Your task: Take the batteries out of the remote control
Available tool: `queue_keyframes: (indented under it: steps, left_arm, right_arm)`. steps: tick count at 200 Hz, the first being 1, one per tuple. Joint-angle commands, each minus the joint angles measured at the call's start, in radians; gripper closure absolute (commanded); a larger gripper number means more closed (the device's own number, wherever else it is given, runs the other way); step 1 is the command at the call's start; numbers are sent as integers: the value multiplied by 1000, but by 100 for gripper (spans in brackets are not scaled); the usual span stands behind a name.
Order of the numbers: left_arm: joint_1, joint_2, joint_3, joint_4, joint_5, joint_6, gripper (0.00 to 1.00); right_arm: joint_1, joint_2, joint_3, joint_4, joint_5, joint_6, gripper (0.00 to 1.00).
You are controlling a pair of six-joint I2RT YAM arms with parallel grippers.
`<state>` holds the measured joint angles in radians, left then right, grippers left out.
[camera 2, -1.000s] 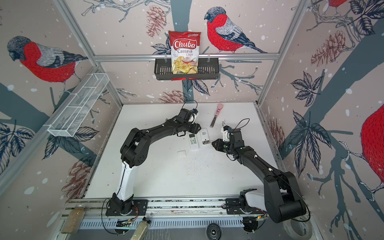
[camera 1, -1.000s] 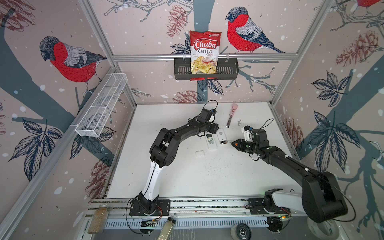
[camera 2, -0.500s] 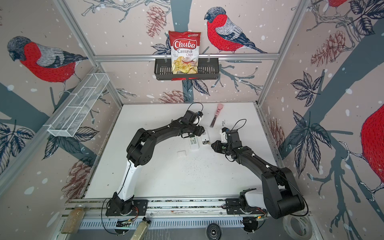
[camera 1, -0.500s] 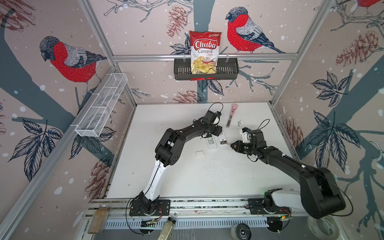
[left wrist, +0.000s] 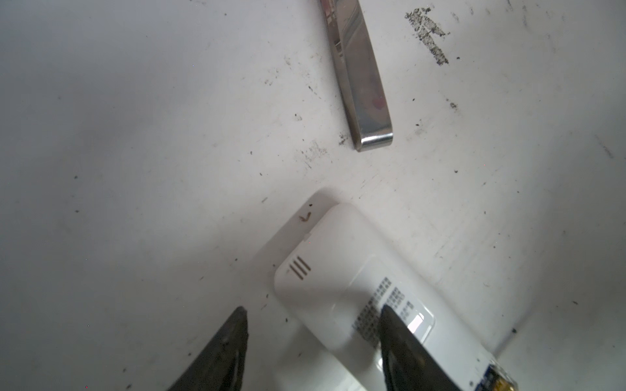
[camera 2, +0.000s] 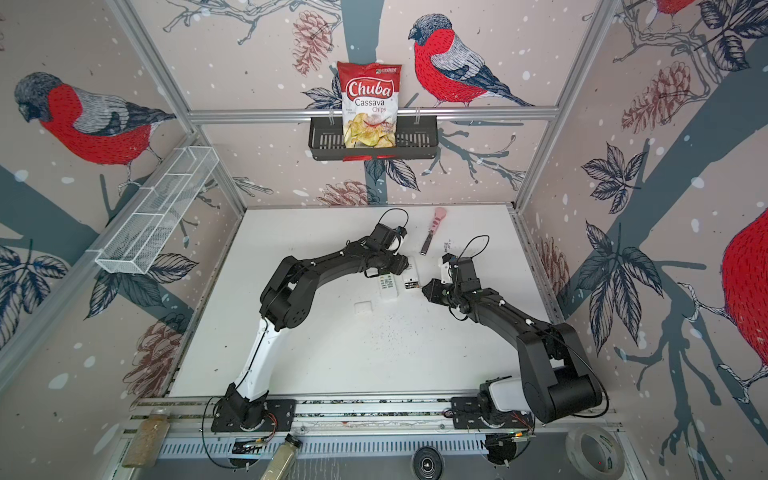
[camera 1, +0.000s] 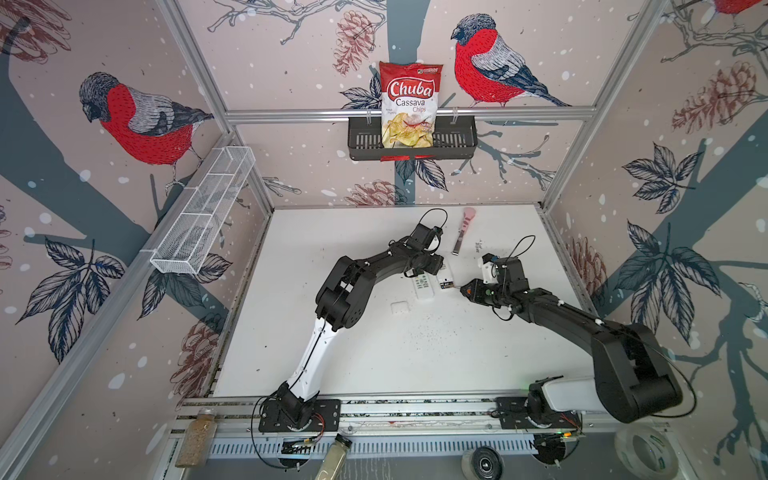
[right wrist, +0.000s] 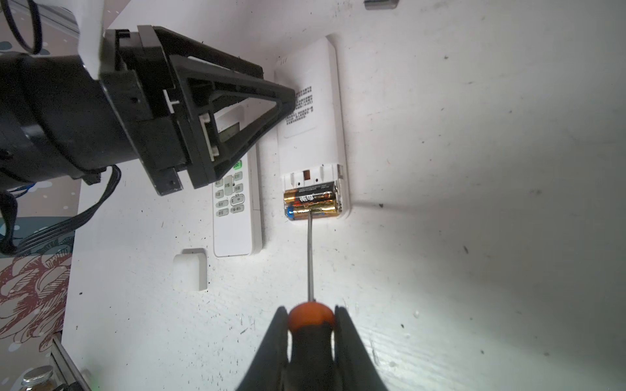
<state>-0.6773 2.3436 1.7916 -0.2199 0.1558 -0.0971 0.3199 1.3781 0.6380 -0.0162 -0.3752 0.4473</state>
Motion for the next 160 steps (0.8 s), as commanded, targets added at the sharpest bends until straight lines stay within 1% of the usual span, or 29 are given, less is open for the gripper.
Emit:
queue_keyframes:
  steps: [1,117,160]
  left_arm:
    - [-7,9,10,-13,-9,20,39]
    - [-10,6,-18,0,0,13,43]
    - [-10,6,-21,1,0,13,44]
  right_arm:
    - [1,5,3,18,18,-5,89]
    - [7,46,5,39,30,5,90]
    - [13,47,46,-34,57,-18,90]
